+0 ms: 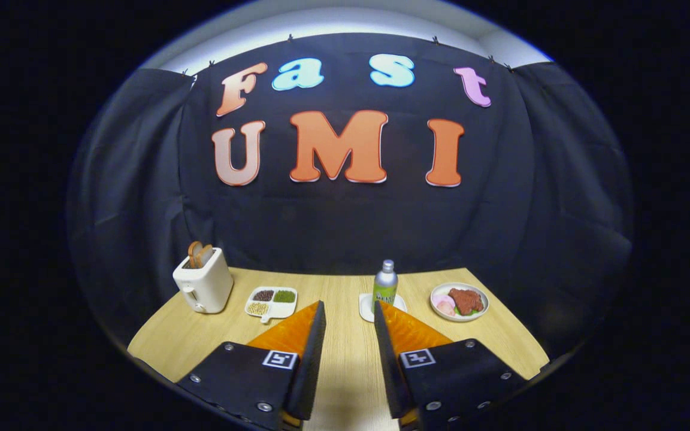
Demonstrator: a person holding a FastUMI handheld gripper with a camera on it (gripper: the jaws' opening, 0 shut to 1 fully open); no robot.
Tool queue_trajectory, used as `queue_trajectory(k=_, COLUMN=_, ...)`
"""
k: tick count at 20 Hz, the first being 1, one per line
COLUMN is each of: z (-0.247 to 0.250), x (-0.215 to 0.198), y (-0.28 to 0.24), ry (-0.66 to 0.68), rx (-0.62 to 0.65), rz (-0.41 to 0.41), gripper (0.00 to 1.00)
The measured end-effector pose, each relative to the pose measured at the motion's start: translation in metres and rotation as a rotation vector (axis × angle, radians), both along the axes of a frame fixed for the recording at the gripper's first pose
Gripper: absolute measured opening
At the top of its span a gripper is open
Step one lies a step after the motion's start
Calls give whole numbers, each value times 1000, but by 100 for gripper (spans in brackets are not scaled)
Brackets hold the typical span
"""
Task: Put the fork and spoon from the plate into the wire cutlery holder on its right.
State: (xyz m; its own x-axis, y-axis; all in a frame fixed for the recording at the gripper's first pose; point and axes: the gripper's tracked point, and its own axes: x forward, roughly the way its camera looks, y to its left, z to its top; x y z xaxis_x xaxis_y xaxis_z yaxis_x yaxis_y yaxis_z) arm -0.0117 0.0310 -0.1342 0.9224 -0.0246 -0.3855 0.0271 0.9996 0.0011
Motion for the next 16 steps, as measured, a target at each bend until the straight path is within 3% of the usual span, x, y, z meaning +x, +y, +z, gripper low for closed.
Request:
queue_trajectory(k=4, z=24, x=8, y=25, ry=-118, rx=18, rz=31, gripper=77)
queue_trajectory(k=6, z=33, x=9, y=33, ry=-162, rx=8, rz=44, gripper=85)
queue_trajectory(k=9, z=41, x=10, y=48, ry=-183, rx=11, rz=62, gripper=89)
queue_trajectory(k=16, z=3, x=-3, y=119, ry=-131, rx=4, rz=141, gripper=93)
